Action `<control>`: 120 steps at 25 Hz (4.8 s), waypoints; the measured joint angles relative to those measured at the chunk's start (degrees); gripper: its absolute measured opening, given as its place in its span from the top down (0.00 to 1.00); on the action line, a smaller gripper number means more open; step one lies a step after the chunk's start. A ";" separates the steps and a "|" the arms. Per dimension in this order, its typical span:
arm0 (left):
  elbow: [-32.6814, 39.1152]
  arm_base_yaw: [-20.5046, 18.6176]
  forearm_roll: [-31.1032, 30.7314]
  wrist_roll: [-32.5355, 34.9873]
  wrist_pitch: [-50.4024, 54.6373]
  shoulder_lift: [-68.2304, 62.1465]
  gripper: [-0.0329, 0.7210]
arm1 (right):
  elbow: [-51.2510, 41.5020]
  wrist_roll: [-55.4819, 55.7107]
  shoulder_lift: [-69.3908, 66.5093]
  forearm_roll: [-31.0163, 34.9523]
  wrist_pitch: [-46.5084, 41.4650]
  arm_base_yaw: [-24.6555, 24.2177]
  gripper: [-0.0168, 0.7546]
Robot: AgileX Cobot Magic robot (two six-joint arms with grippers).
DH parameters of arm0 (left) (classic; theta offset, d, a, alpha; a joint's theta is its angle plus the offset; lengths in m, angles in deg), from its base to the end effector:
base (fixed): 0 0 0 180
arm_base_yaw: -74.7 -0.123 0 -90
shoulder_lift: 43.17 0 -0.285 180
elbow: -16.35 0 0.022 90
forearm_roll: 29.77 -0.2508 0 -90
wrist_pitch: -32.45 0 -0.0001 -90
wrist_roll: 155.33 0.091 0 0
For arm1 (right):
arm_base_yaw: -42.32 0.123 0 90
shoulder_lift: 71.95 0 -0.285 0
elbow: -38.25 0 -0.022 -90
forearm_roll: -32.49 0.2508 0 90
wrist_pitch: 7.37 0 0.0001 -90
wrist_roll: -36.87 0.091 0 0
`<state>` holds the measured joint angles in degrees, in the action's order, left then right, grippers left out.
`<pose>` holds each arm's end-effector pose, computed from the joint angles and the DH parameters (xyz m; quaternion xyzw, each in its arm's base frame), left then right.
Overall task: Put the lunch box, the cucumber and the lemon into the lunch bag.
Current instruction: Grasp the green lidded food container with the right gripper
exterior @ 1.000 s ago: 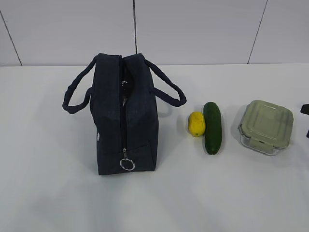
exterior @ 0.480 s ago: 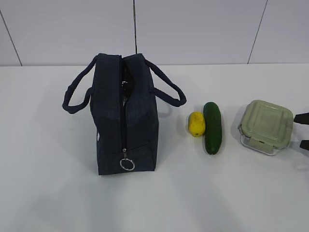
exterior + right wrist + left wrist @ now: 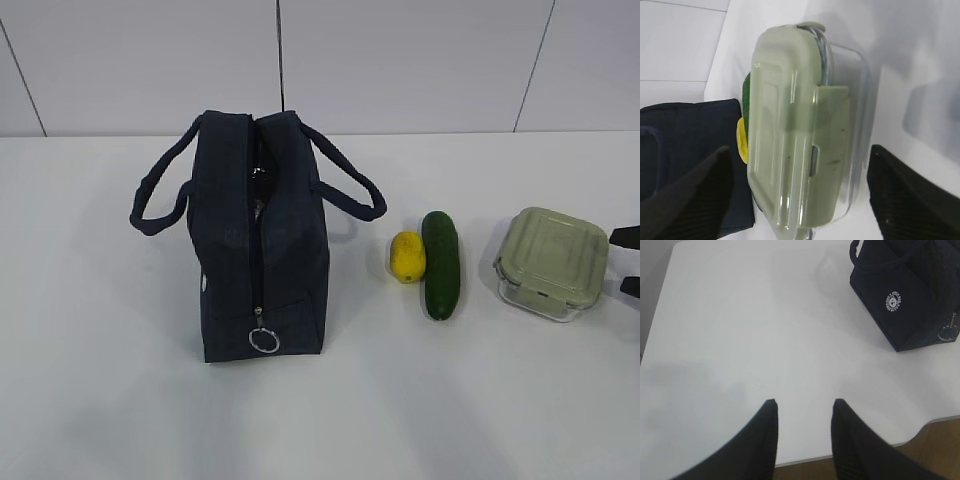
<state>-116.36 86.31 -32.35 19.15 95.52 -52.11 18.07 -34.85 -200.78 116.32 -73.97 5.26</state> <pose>-0.0052 0.0048 0.2804 0.0445 0.8616 -0.0530 0.5029 0.3194 -0.1371 0.1058 0.2090 0.8074 0.4776 0.2761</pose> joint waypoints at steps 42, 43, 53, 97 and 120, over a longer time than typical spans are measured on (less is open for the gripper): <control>0.00 0.00 0.00 0.00 0.00 0.00 0.62 | 2.04 -1.55 -3.15 3.54 0.22 3.62 0.19; 0.00 0.00 0.00 0.00 0.00 0.00 0.62 | 2.04 -1.55 -3.15 3.54 0.22 3.62 0.19; 0.00 0.00 0.00 0.00 0.00 0.00 0.62 | 2.04 -2.02 -3.39 3.67 0.22 3.62 0.19; 0.00 0.00 0.00 0.00 0.00 0.00 0.62 | 2.04 -2.69 -5.09 3.56 0.42 6.30 0.22; 0.00 0.00 0.00 0.00 0.00 0.00 0.62 | 2.04 -2.69 -5.09 3.66 0.42 6.30 0.35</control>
<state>-116.36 86.31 -32.35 19.15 95.52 -52.11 20.12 -37.54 -205.87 119.98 -73.55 11.56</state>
